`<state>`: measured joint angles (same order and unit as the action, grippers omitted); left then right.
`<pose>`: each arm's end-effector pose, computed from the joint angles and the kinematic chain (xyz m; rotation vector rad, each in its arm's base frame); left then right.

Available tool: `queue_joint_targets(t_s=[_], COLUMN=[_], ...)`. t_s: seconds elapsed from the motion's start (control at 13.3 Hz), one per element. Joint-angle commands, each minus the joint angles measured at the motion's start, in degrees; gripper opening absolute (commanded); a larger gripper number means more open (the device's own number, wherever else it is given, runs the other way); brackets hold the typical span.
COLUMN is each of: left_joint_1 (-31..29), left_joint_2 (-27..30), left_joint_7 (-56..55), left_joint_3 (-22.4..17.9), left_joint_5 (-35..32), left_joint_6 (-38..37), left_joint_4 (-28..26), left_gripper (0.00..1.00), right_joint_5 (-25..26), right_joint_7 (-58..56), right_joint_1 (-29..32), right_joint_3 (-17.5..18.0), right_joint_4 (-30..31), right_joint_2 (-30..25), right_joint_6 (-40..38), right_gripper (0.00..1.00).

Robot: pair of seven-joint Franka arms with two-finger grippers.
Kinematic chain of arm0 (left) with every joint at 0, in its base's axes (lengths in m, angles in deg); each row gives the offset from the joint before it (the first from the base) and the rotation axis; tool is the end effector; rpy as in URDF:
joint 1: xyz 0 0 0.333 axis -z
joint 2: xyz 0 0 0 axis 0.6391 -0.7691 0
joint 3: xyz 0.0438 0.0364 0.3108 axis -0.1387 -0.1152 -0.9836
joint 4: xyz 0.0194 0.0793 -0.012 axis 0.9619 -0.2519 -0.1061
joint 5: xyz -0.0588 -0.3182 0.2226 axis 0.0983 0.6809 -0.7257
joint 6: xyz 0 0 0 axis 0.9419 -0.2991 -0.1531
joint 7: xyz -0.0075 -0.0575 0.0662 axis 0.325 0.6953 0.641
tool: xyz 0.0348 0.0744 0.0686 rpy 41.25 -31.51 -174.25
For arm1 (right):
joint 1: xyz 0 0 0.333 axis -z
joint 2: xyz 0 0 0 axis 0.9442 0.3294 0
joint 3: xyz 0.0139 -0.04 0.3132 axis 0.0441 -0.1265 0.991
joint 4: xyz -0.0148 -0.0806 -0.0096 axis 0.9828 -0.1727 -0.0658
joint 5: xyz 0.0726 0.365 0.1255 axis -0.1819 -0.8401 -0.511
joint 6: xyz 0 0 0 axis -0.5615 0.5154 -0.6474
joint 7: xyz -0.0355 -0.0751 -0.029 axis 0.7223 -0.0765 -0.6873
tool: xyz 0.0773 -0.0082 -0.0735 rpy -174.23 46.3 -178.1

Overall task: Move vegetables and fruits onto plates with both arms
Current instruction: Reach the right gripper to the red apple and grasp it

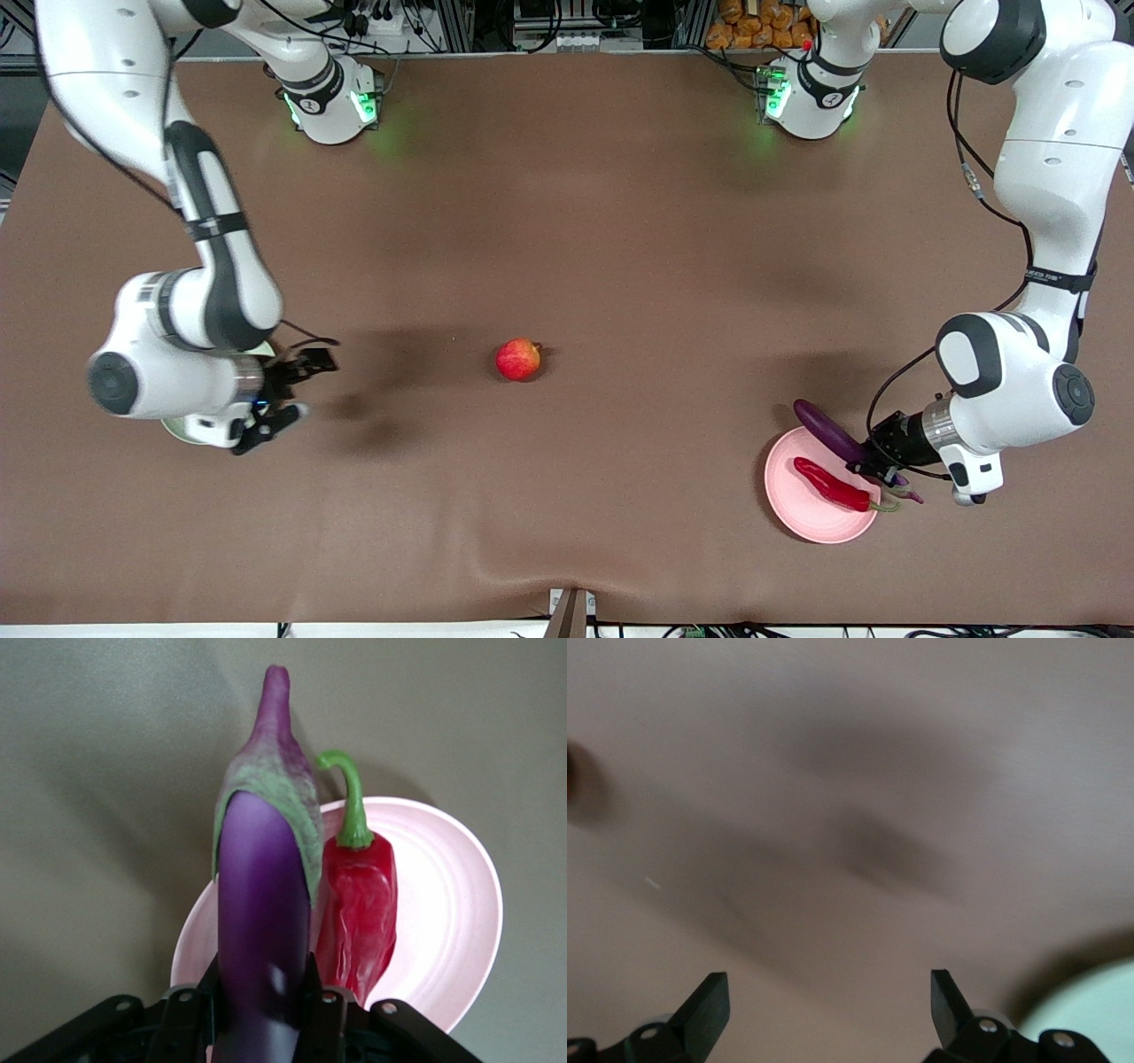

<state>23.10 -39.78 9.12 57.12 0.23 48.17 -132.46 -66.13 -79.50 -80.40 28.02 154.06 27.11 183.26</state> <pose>0.7414 0.0004 0.2130 2.4642 1.3115 -0.0438 0.6678 0.1149 0.2829 -2.8464 -0.6197 0.3002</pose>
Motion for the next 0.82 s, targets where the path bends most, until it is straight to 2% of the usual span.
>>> queue_joint_targets(t_s=[0.0, 0.07, 0.15, 0.22, 0.3, 0.38, 0.53, 0.75], left_joint_1=[0.5, 0.7, 0.7, 0.8, 1.0, 1.1, 1.1, 1.3], left_joint_2=[-1.9, -2.4, -3.1, -3.3, -3.4, -3.4, -2.7, -0.7], left_joint_7=[1.3, 1.2, 1.5, 3.5, 5.1, 5.5, 5.2, 5.3], left_joint_3=[0.0, 0.0, 0.0, 0.0, 0.0, 0.0, 0.2, 0.8], left_joint_5=[1.2, 1.2, 1.2, 1.2, 1.2, 1.1, 1.2, 0.9], left_joint_6=[1.7, 2.1, 2.1, 2.1, 2.1, 2.1, 1.9, -1.0], left_joint_4=[2.0, 2.6, 3.2, 3.3, 3.4, 3.6, 3.6, 3.6], left_gripper=[0.00, 0.00, 0.09, 0.57, 0.93, 1.00, 1.00, 1.00], right_joint_5=[-1.3, -1.3, -1.3, -1.2, -0.8, -0.7, -0.4, -0.1], right_joint_7=[11.7, 16.4, 21.5, 25.9, 29.0, 30.9, 32.9, 33.3], right_joint_1=[-6.8, -9.4, -11.7, -14.4, -17.1, -19.7, -23.8, -26.6], right_joint_3=[-0.8, -0.9, -0.9, -0.9, -0.9, -0.9, -1.1, -1.1], right_joint_4=[-2.2, -3.2, -3.7, -3.8, -3.8, -3.8, -3.8, -3.7], right_joint_2=[-0.1, 0.3, 0.5, 1.0, 1.4, 2.4, 4.5, 7.3], right_joint_6=[-0.2, 0.0, 1.4, 4.3, 7.3, 11.0, 17.6, 23.2], right_gripper=[1.00, 1.00, 1.00, 1.00, 1.00, 1.00, 1.00, 1.00])
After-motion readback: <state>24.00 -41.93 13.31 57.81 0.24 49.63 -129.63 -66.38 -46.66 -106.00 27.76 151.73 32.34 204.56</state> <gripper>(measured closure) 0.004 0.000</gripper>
